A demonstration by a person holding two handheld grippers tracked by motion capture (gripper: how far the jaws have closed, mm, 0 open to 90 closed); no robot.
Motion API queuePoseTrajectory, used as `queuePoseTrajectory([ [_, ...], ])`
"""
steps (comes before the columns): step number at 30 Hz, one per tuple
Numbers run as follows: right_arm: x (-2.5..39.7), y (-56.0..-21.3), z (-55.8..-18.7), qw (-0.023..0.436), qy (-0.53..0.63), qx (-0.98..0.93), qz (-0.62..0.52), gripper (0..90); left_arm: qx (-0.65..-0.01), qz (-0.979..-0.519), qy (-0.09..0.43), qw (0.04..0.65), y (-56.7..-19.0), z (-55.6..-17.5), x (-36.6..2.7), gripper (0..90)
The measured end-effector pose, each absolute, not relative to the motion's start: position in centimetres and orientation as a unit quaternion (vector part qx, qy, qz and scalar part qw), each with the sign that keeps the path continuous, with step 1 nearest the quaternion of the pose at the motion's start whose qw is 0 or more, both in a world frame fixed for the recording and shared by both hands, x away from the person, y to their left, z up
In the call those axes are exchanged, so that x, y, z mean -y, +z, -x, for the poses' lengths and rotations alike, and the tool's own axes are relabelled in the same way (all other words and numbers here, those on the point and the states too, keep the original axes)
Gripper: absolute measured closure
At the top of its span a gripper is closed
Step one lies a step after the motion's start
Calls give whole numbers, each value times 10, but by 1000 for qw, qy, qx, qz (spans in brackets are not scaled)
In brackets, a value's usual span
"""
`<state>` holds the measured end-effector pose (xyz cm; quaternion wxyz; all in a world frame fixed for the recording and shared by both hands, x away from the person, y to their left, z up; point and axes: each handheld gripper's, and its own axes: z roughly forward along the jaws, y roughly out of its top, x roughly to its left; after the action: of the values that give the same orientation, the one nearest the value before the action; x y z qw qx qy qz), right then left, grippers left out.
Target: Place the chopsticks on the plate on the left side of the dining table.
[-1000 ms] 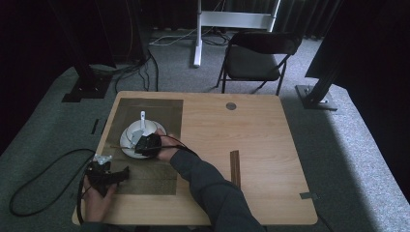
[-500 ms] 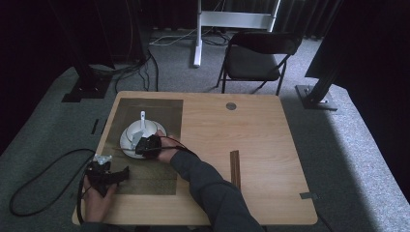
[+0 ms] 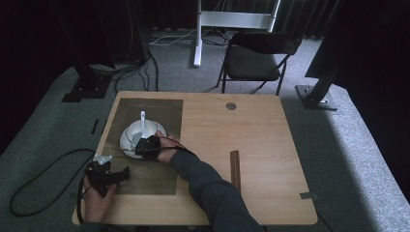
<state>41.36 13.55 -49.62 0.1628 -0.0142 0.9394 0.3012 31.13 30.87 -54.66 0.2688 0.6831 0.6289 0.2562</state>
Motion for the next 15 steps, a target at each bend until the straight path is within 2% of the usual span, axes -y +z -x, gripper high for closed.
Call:
queuePoseTrajectory([
  [15, -134, -488, -403, 193, 311, -930, 35, 767, -629, -684, 256, 268, -546, -311, -309, 2],
])
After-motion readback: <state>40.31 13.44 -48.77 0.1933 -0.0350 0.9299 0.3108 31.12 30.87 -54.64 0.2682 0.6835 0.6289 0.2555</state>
